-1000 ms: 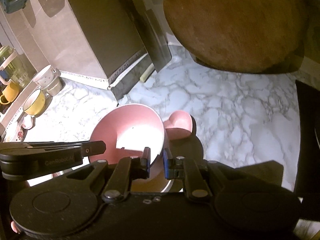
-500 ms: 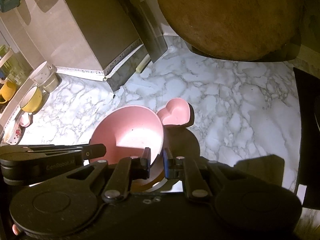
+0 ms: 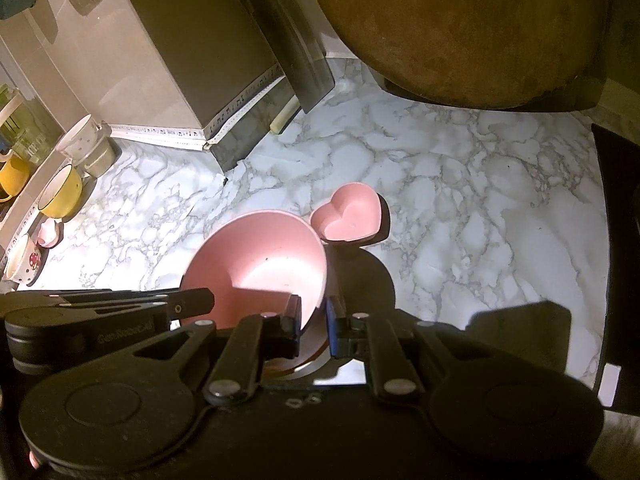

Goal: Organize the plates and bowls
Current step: 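Lift the pink bowl with both grippers and carry it toward the cream bowl, then lower the pink bowl into the cream bowl and open both grippers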

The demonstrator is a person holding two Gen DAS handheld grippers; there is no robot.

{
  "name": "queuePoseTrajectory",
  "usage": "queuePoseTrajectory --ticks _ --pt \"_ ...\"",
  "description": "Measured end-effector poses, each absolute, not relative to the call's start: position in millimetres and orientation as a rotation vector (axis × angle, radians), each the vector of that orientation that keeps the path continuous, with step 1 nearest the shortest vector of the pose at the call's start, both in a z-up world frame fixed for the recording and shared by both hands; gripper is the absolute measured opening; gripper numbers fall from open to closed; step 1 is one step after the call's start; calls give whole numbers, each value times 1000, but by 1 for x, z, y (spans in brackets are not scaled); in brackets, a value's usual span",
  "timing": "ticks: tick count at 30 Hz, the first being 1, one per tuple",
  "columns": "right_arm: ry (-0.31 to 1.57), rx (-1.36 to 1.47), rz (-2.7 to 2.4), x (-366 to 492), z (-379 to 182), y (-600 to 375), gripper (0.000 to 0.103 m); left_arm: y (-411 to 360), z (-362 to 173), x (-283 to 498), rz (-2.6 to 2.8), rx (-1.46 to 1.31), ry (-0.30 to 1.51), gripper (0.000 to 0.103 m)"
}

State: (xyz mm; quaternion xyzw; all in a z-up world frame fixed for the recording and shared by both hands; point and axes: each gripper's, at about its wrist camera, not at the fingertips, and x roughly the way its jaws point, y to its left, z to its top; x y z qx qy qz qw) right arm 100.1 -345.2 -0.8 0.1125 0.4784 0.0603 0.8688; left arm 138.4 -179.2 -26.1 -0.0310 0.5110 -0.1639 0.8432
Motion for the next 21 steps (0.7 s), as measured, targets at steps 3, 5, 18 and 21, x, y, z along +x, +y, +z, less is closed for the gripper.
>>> queuePoseTrajectory --ticks 3,5,18,21 --pt "1007 239 126 101 -3 -346 12 -179 -27 139 -344 -66 1083 11" --pt "1008 237 127 101 -3 -346 12 -179 -27 139 -343 -69 1083 11" --pt "1020 246 138 101 -4 -346 23 -181 -26 136 -355 -48 1074 12" --pt "1009 242 134 101 -2 -347 26 -181 -22 134 -357 -29 1053 12"
